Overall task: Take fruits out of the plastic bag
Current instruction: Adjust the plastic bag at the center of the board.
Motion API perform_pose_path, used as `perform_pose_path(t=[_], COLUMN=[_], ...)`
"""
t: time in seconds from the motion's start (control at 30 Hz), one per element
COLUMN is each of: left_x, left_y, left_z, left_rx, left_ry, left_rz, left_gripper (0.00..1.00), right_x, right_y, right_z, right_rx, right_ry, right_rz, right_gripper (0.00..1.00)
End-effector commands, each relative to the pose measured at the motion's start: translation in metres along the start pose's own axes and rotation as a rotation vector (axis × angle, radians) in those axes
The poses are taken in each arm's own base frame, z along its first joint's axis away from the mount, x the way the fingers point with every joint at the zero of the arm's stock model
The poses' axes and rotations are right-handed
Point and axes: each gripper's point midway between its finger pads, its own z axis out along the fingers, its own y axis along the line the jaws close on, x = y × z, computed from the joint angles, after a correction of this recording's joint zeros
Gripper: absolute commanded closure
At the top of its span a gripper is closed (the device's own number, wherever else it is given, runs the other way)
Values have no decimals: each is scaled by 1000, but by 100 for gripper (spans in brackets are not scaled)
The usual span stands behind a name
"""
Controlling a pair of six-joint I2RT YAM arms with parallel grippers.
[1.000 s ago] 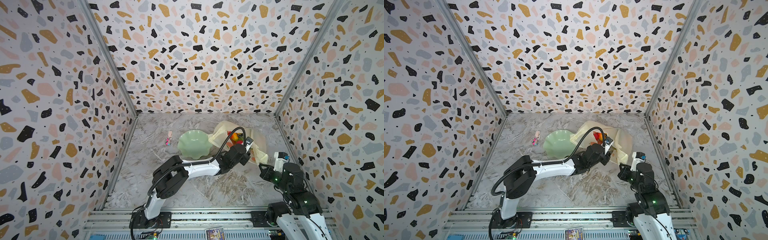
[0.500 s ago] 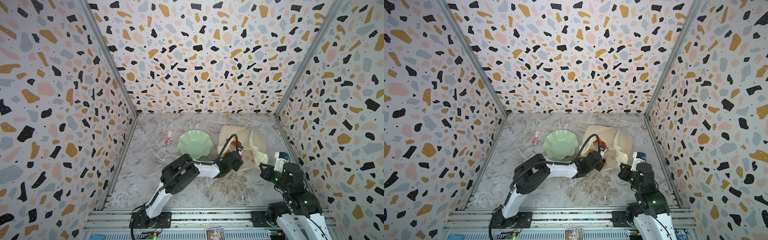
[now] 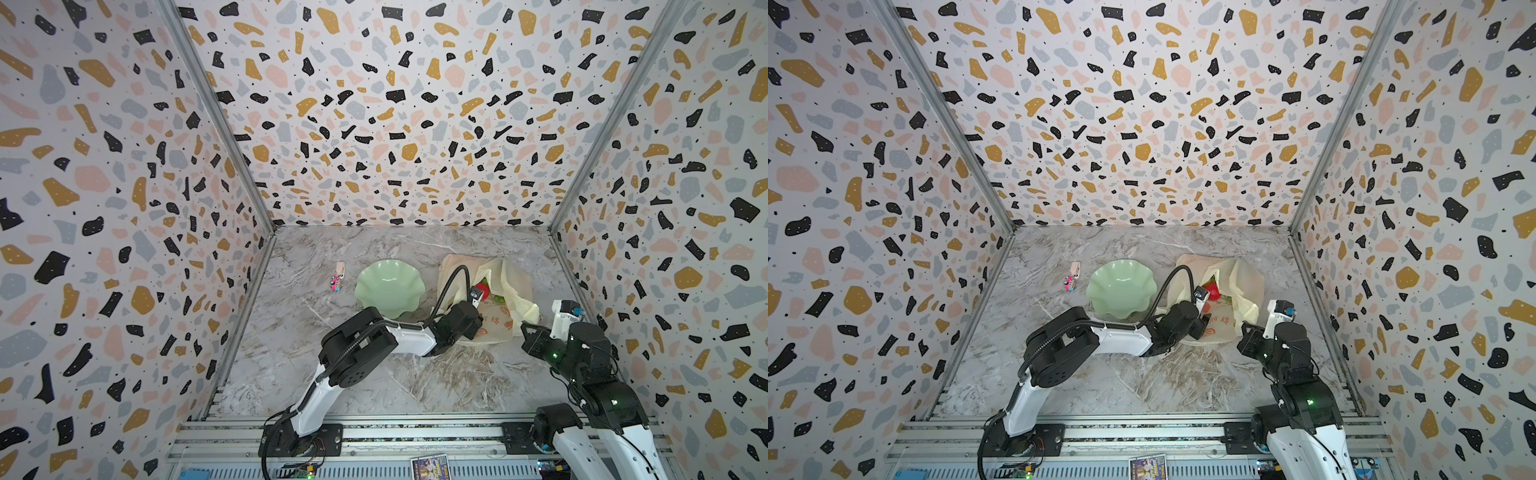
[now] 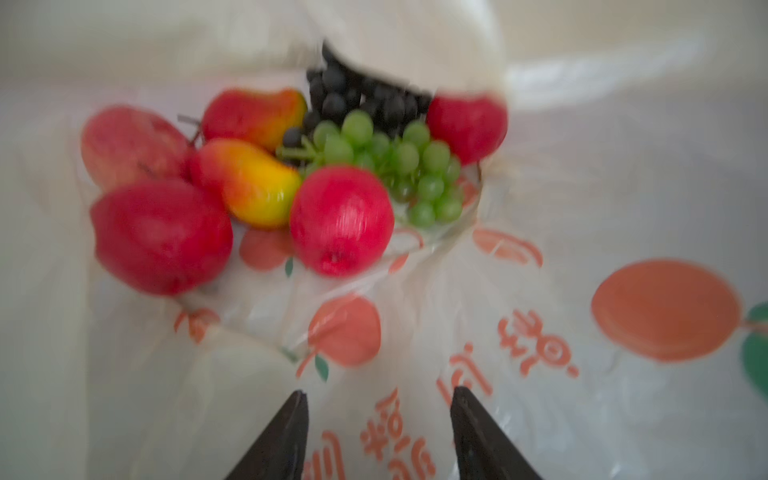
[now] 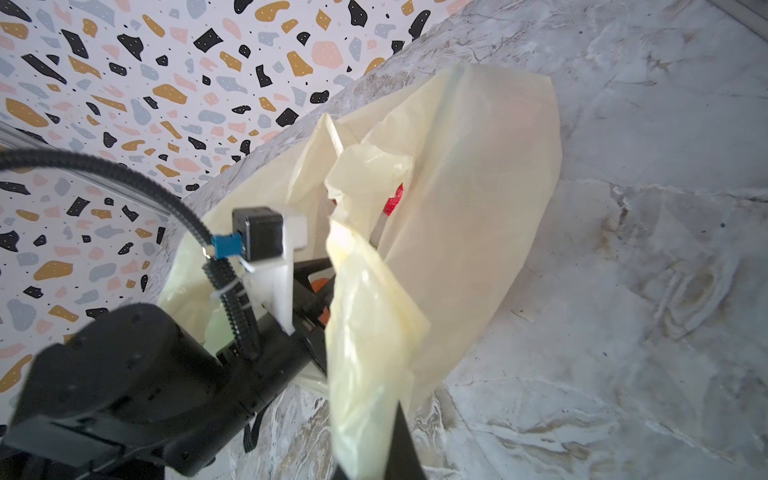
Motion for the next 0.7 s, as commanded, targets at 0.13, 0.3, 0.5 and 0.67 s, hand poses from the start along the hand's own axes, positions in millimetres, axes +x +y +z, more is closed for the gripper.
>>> perform_pose_path(t=[0.13, 0.3, 0.5, 0.67], left_x=[-61, -62, -67, -72], left_y=[-7, 4, 9, 20], left_z=[28, 49, 58, 61], left_rx=[-25, -44, -38, -94], left_ry=[-102, -95, -127, -141], left_rz=[33, 19, 21, 20], left_gripper=[43, 44, 44, 43], right_x=[9, 5, -14, -29], right_y=[4, 7, 13, 20], right_z=[5, 3, 0, -3], right_rx=[-38, -46, -46, -49], right_ry=[33, 24, -34, -70], right_rz=[10, 7, -9, -31], right_gripper=[97, 98, 97, 97])
